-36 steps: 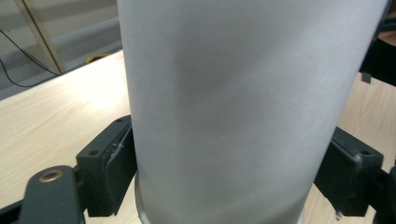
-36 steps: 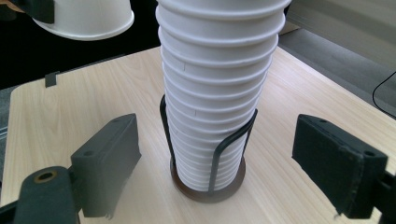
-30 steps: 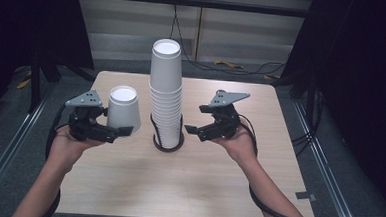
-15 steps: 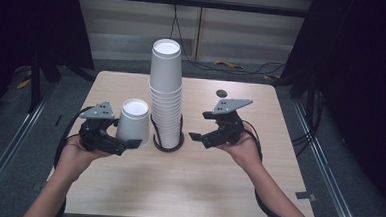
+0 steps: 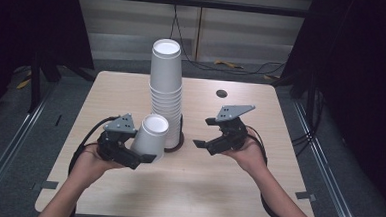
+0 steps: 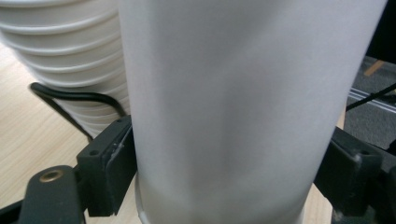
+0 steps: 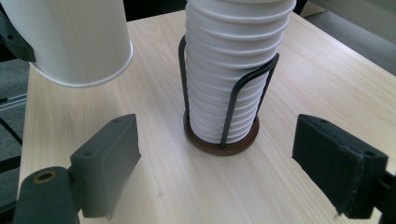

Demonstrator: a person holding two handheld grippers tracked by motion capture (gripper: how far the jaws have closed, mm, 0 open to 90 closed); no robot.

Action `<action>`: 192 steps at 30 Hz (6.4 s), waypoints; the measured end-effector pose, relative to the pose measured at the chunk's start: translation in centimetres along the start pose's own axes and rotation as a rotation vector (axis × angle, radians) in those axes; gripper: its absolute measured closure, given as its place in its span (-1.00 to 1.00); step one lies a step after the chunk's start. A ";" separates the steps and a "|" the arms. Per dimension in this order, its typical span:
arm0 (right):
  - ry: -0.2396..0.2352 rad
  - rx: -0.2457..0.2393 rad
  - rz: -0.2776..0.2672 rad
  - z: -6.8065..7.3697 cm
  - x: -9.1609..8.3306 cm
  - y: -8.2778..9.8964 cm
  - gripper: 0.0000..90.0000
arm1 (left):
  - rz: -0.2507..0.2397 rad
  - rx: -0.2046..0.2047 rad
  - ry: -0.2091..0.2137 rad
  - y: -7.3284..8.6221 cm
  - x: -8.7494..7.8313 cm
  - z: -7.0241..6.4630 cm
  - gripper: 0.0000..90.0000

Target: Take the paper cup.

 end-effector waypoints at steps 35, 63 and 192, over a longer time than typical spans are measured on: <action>-0.091 -0.172 0.143 1.1 -0.5 1.0 -0.68 | 0.302 0.054 0.021 -1.4 5.3 -0.6 -0.59; -0.162 -0.276 0.264 2.3 -0.6 0.6 -0.64 | 0.499 0.100 0.037 -3.0 8.2 -1.0 -0.60; -0.367 -0.134 0.138 2.3 -1.1 1.1 -0.50 | 0.076 0.086 0.174 -0.8 7.9 -0.1 -0.73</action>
Point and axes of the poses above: each handheld gripper's, and its own axes: x roughly forward along the jaws, y roughly out of its underside, z roughly to its left, the point moved 3 cm from there along x, roughly forward along the jaws, and after that the axes turned 15 degrees about y, right-handed, at the moved point
